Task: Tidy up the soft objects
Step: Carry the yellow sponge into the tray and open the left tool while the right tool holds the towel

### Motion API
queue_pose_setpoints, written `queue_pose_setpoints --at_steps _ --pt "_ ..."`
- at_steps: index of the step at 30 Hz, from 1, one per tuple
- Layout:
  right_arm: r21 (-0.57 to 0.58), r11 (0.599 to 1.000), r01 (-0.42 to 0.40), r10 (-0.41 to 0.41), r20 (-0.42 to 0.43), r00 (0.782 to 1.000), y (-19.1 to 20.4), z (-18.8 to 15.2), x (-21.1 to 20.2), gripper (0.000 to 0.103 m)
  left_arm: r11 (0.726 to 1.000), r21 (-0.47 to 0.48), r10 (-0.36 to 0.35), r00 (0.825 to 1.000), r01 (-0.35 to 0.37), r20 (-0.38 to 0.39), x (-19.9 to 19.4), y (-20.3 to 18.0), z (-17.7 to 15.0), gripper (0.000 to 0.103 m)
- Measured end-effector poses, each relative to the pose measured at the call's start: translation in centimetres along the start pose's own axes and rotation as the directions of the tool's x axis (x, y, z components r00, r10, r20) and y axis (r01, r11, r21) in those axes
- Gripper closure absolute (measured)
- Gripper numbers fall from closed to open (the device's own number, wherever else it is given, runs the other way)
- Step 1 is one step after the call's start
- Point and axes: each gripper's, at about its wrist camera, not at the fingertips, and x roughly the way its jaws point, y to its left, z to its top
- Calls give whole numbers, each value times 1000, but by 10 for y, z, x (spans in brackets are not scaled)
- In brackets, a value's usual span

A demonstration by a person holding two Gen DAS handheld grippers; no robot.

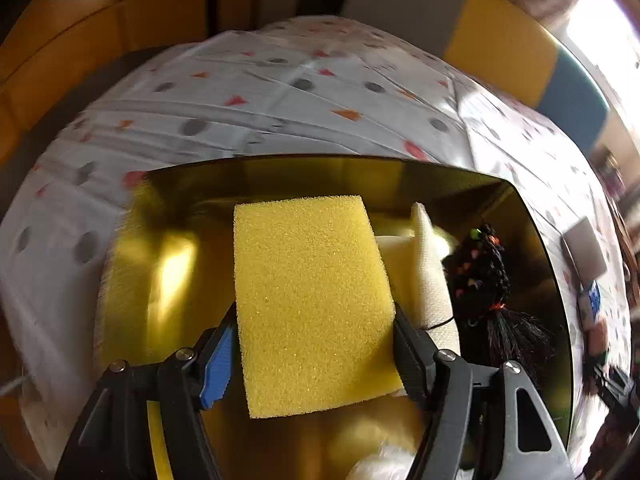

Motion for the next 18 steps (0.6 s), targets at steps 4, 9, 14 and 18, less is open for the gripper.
queue_pose_setpoints --at_steps 4,9,14,18 --pt "-1 1000 1 -1 2 1000 0 0 0 56 1000 -18 0 1000 0 0 8 3 7 30" --pt "-3 1000 3 -3 3 1000 0 0 0 55 999 -48 8 999 -6 34 -7 7 1 21" --pt "-9 1000 12 -12 5 1000 1 0 1 55 996 -91 25 996 -17 90 -37 6 -11 21" --pt "-13 1000 20 -20 7 1000 3 0 1 56 994 -112 34 987 -16 155 -71 1 -31 21"
